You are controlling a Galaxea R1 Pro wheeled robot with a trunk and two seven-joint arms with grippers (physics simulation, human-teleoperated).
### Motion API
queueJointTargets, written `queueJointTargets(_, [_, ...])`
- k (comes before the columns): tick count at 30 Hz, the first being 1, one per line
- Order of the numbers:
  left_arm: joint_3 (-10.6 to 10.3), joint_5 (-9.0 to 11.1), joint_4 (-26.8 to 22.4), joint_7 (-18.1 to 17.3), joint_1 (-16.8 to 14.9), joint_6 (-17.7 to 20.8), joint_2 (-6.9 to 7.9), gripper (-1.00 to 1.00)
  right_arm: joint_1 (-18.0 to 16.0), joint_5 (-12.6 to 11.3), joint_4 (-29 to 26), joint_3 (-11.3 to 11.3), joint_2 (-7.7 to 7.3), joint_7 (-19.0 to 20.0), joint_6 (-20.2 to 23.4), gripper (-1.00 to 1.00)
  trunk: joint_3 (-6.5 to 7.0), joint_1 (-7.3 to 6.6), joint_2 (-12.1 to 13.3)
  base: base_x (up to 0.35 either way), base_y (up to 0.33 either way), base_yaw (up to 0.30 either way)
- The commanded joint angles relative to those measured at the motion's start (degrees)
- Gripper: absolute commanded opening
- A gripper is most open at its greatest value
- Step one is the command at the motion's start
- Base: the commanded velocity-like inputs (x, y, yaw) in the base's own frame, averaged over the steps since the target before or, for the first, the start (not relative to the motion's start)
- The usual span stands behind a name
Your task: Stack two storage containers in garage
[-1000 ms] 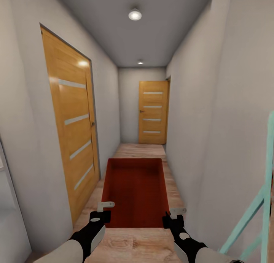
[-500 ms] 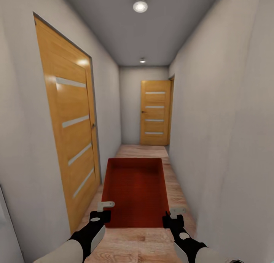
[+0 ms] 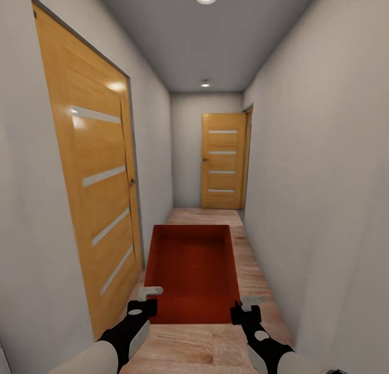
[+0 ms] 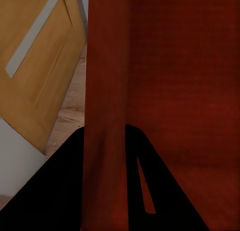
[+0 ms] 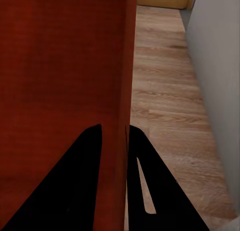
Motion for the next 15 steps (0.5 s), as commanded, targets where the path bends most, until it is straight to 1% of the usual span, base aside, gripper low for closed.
queueJointTargets(1, [2.2,-0.5,-0.4,0.7,-0.1,0.2,0.75,-1.0,0.0,-0.2,0.5,-0.5,-0.02,0.0,-0.1,-1.0,-0.08,0.04,-0.1,0.323,0.008,0.0])
queueJointTargets(7, [2.2,-0.6,-0.4,0.7,-0.1,0.2,0.75,-1.0,0.0,-0.1,0.5,-0.5,0.01,0.0,-0.1,-1.0,-0.08,0.04,-0.1,0.323,0.002,-0.015])
queueJointTargets(13, [2.2,-0.5,-0.4,0.7,-0.1,0.2,0.75,-1.0,0.0,-0.1,0.5,-0.5,-0.01,0.0,-0.1,-1.0,-0.08,0.04,-0.1,0.323,0.0,-0.205])
queueJointTargets(15, [2.2,-0.5,-0.4,0.7,-0.1,0.2,0.75,-1.0,0.0,-0.1,0.5,-0.5,-0.01,0.0,-0.1,-1.0,-0.08,0.04,-0.1,0.323,0.0,-0.11])
